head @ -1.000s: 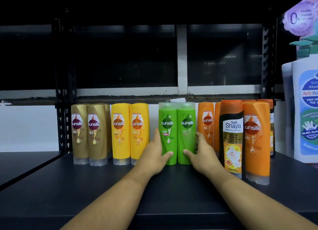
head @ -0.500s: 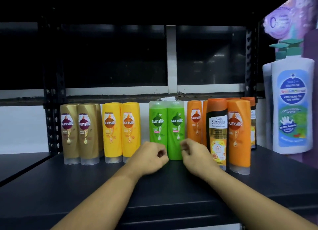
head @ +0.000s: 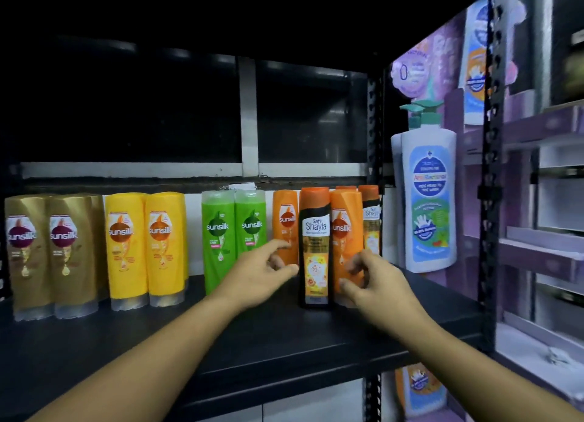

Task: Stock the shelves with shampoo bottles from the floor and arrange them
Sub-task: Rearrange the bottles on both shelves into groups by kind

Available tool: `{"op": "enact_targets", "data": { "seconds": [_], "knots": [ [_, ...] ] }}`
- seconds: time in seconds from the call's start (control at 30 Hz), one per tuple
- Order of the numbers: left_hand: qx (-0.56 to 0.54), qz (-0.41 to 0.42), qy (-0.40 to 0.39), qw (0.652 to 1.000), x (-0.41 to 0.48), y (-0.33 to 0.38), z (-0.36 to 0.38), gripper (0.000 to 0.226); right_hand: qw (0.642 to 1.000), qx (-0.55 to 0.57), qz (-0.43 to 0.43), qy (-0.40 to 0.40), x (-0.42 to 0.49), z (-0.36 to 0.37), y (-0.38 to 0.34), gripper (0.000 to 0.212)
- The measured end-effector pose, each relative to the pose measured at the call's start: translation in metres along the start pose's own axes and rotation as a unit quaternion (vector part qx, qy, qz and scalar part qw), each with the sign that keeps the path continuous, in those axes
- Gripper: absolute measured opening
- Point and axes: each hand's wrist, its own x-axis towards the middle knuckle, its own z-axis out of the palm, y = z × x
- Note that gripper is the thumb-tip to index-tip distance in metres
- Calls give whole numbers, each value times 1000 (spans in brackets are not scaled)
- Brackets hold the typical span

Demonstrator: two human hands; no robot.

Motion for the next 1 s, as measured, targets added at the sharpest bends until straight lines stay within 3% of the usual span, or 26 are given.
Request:
{"op": "enact_targets", "data": {
  "seconds": [0.1,0.2,0.37,0.57,0.73,0.83,1.0],
  "knots": [
    [-71,-9,-30,997,17,16,24,76,995,90,48,13,17,0,14,55],
    [-106,-13,-7,994,25,17,43,79,984,151,81,-43,29,6,29,72],
    [-134,-14,36,990,25,5,50,62,978,192,72,-26,30,17,51,68],
    [-143,4,13,990,23,5,52,55,973,195,120,28,29,8,63,67],
    [-167,13,-34,985,19,21,59,49,977,153,151,-4,32,-22,76,70],
    [-172,19,-56,983,15,31,63,45,971,176,163,-17,31,-31,80,62],
    [-184,29,-66,980,11,33,62,40,974,177,133,-37,31,-25,80,63]
  ]
}}
